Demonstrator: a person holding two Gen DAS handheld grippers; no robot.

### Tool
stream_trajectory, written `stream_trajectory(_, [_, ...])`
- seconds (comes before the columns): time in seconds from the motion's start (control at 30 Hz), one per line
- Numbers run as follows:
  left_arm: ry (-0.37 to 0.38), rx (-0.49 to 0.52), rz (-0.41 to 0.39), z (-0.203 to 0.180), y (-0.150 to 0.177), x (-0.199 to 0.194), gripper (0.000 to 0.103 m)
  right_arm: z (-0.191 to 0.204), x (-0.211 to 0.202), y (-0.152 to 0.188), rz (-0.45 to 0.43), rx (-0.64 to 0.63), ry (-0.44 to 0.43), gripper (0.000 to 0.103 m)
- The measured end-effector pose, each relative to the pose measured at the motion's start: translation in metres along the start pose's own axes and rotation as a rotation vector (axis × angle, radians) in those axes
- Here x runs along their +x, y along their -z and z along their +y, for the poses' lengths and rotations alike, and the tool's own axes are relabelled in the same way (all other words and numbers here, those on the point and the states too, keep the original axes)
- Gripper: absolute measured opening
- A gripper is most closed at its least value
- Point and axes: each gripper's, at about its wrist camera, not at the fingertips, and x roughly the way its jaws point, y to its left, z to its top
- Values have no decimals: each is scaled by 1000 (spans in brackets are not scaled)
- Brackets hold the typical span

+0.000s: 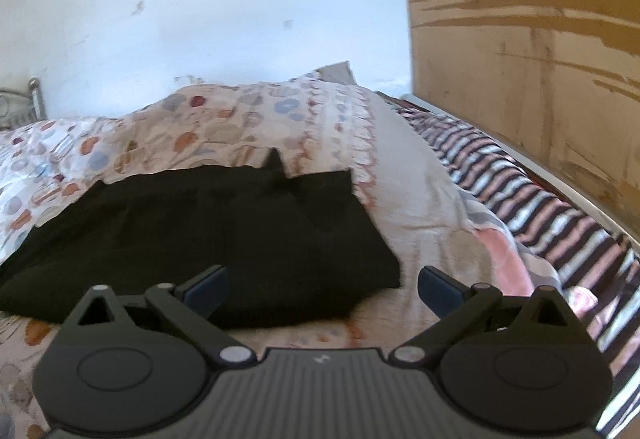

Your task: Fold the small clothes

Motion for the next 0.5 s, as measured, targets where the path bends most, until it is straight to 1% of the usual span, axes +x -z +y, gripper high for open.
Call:
stream_trajectory(0.1, [17,-15,-2,-1,-2,0,102,26,0,-4,-16,-38,-39,103])
stream_trajectory(0.23, [33,-24,-14,-3,-6,1,102,67,9,-7,-30,-90,-93,103])
stream_trajectory(0.33, [32,-31,-20,-3,-8,2,102,102,19,-7,-36,-132,-116,103])
stream_trajectory(0.4, [24,-34,-20,-1,-8,3,102,122,28,-7,-24,-143,-150,103])
stream_trajectory(0.5, [18,-31,-17,3,-8,5,102,148,38,-8,-15,-177,-170,103])
